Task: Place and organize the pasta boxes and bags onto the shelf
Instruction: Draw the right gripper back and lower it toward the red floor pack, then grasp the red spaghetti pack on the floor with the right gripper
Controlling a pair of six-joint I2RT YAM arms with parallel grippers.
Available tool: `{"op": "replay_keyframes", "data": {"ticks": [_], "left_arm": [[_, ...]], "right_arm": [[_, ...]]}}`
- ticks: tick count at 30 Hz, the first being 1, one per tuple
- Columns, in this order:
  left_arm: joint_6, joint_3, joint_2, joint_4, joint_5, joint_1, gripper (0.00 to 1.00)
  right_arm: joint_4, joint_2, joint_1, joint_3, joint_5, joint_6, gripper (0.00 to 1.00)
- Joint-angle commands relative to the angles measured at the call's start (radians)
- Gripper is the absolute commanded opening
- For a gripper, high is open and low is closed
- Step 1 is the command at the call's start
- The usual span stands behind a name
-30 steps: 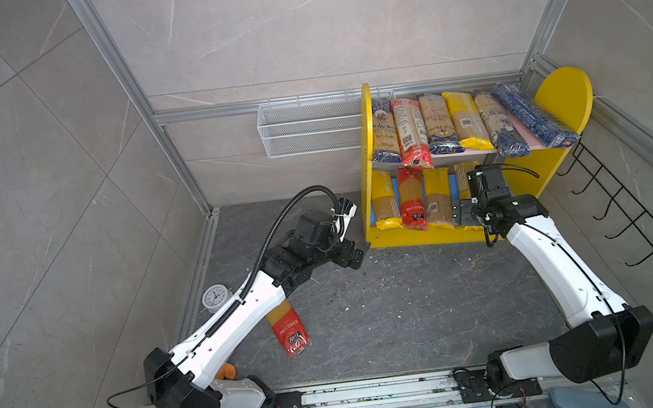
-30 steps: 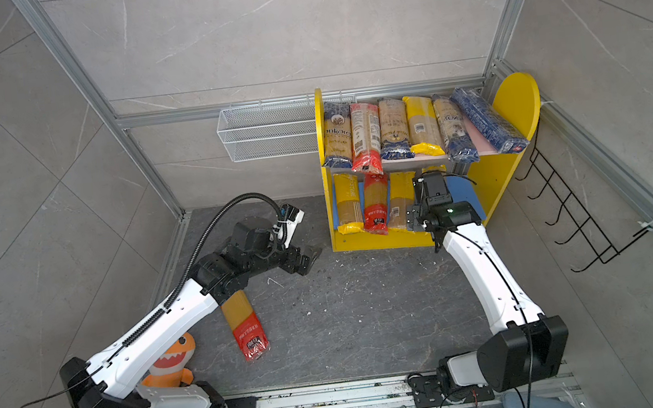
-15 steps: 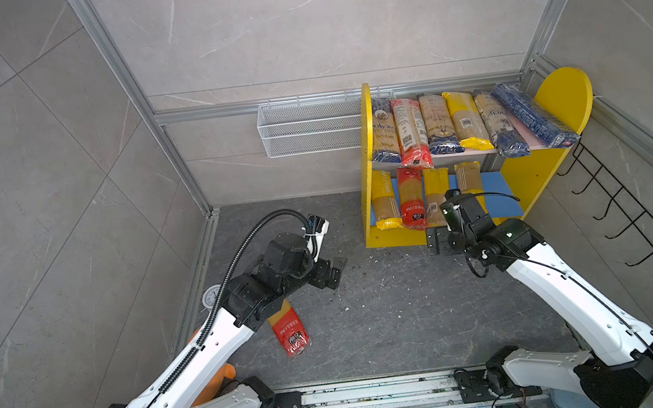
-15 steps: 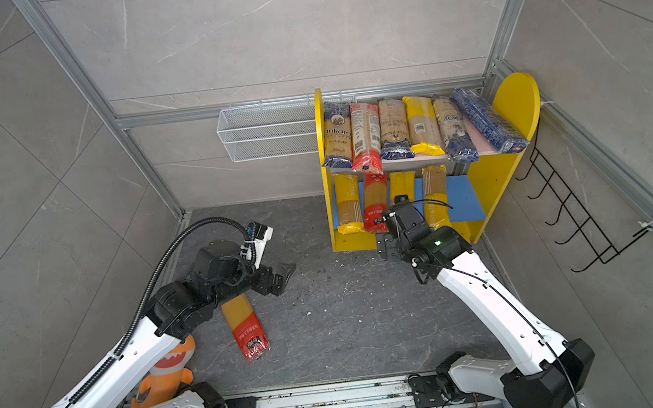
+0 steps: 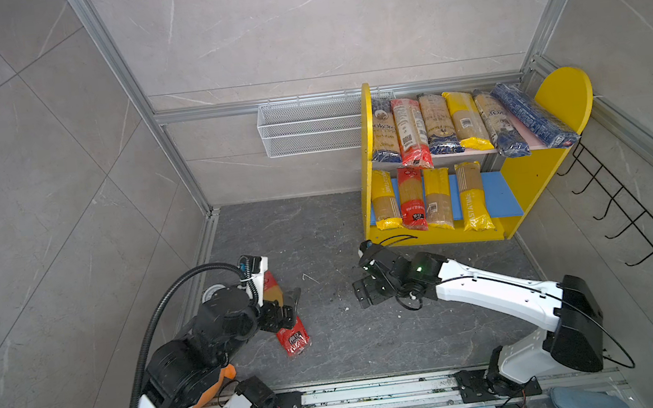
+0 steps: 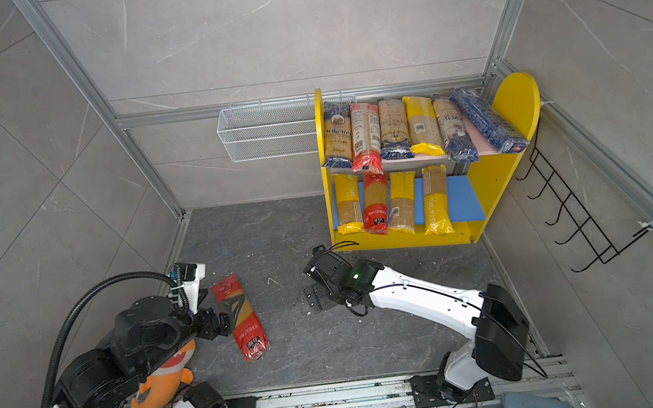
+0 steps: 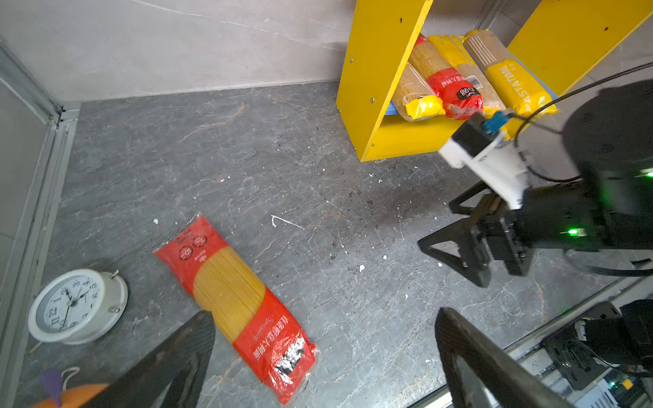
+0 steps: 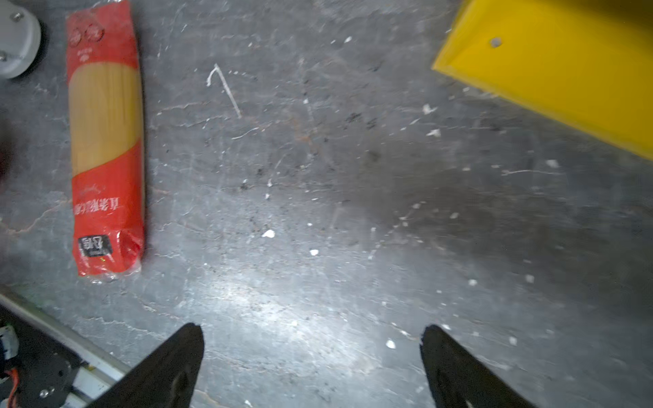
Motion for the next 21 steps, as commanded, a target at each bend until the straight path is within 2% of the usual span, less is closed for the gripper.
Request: {"op": "replay_keyframes", "data": {"ticks": [1, 10, 21], "left_arm": [[-0.079, 0.031, -0.047, -0.088, -0.009, 0.001, 1.00], [-0.121, 0.081, -0.132, -0.200, 0.054, 0.001, 1.00], [-0.164, 0.091, -0.209, -0.272, 0.069, 0.003, 1.00]], "right_arm": [[0.151, 0.110, 0.032, 0.029, -0.111, -0.004, 1.00], [0.178, 0.430, 0.127, 0.301, -0.201, -0.061, 1.00], [0.122, 0.679, 0.210, 0.567, -0.257, -0.094, 1.00]]}}
